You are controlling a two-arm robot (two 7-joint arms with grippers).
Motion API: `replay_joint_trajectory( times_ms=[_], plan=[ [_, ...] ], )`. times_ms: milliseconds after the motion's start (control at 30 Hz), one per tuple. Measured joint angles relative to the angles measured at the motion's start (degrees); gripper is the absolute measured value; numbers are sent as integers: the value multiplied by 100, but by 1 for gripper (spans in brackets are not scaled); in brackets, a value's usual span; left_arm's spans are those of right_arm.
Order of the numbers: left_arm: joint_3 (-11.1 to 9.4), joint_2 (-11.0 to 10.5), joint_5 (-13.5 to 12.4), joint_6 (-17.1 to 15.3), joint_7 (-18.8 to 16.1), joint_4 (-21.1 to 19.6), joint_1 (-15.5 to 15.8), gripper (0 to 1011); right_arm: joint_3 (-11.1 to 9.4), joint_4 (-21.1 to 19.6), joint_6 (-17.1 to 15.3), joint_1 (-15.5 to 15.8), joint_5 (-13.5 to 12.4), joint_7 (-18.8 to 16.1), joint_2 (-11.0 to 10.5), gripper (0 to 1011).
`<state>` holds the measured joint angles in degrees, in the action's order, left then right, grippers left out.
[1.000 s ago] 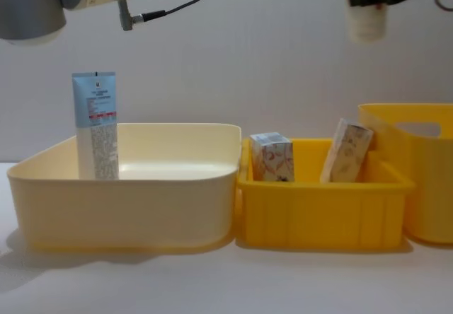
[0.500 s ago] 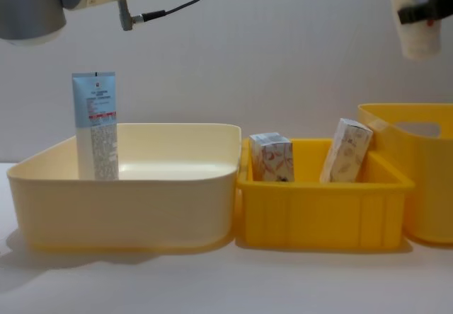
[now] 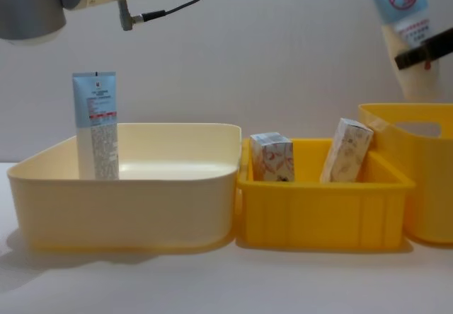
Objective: Bimanual collaborative sorting of washing and personal care products
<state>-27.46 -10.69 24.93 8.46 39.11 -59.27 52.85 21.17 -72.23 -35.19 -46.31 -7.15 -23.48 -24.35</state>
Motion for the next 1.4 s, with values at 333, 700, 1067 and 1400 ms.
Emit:
replay_joint_trajectory(
  times_ms=[333, 700, 1067, 1400],
  plan=[
    [0, 0, 0, 0, 0, 0, 0, 1003, 56, 50, -315, 39, 174, 221, 60, 532],
    [0, 0, 0, 0, 0, 0, 0, 1003, 74, 72, -468, 70, 271, 343, 83, 824],
    [0, 0, 0, 0, 0, 0, 0, 1003, 79, 82, -526, 81, 311, 389, 90, 1001],
    [0, 0, 0, 0, 0, 0, 0, 1003, 84, 87, -549, 85, 325, 406, 96, 1001]
  ],
)
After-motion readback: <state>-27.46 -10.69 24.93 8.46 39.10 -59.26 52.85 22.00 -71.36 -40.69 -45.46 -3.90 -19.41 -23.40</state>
